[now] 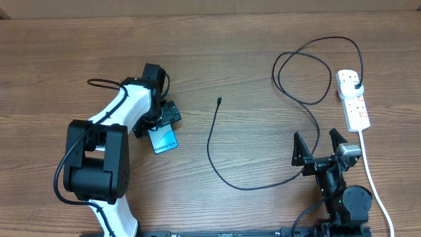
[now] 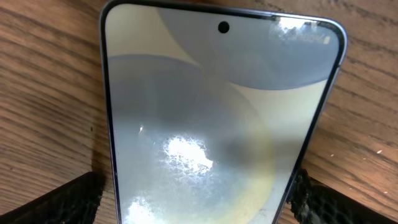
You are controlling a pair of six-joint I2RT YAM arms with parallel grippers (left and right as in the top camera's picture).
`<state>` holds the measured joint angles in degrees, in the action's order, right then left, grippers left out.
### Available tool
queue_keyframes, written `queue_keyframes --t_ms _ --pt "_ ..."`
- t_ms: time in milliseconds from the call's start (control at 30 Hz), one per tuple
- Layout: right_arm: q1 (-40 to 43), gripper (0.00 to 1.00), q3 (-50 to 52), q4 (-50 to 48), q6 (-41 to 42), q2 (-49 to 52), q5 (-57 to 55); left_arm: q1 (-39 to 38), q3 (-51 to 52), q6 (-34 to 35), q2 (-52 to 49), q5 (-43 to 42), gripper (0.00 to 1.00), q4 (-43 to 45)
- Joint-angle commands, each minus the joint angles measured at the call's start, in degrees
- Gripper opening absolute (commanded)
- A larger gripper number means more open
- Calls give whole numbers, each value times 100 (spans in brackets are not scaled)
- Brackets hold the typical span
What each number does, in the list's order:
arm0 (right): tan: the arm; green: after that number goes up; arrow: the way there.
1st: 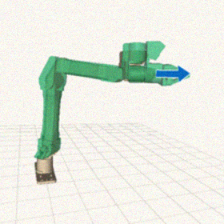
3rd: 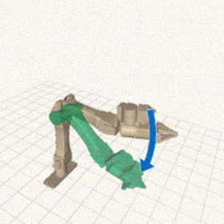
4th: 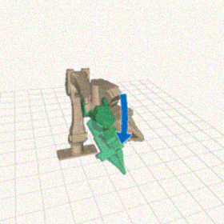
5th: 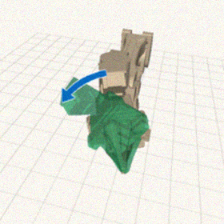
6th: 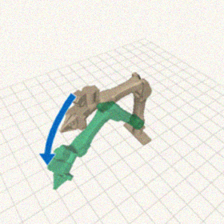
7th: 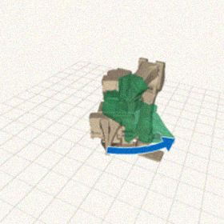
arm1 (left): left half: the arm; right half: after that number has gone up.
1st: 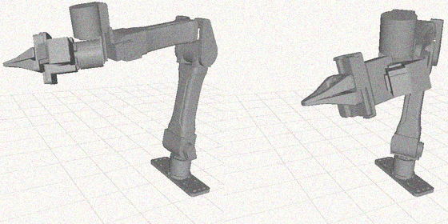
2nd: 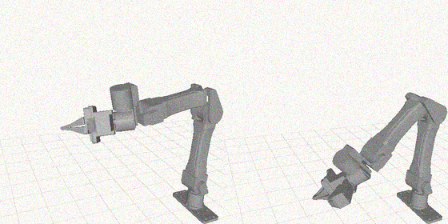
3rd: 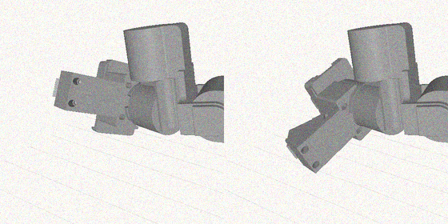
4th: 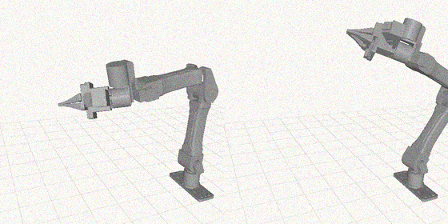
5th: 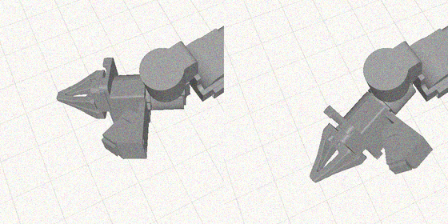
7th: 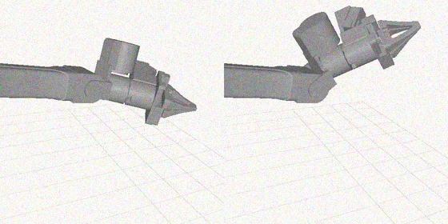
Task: Plug charger to phone and switch on socket
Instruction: 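Lift the phone with the left gripper and tilt it upright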
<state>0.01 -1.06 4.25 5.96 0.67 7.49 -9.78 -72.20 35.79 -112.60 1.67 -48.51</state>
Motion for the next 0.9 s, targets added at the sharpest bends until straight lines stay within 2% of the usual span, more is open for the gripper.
queue_keyframes --t_ms 0,233,333,400,667,867 --pt "37 100 61 -28 -7 -50 11 -44 109 -131 -254 57 99 57" --pt "37 100 61 -28 -4 -50 11 -44 356 -111 -254 7 98 273" --pt "37 100 61 -28 -7 -50 11 -42 356 -109 -254 -9 86 273" --pt "37 100 61 -28 -4 -50 9 -42 356 -111 -254 -9 83 269" --pt "37 100 61 -28 -7 -50 11 -31 225 -111 -247 -24 80 74" --pt "37 100 61 -28 -7 -50 11 -9 -271 -109 -234 -238 78 -306"
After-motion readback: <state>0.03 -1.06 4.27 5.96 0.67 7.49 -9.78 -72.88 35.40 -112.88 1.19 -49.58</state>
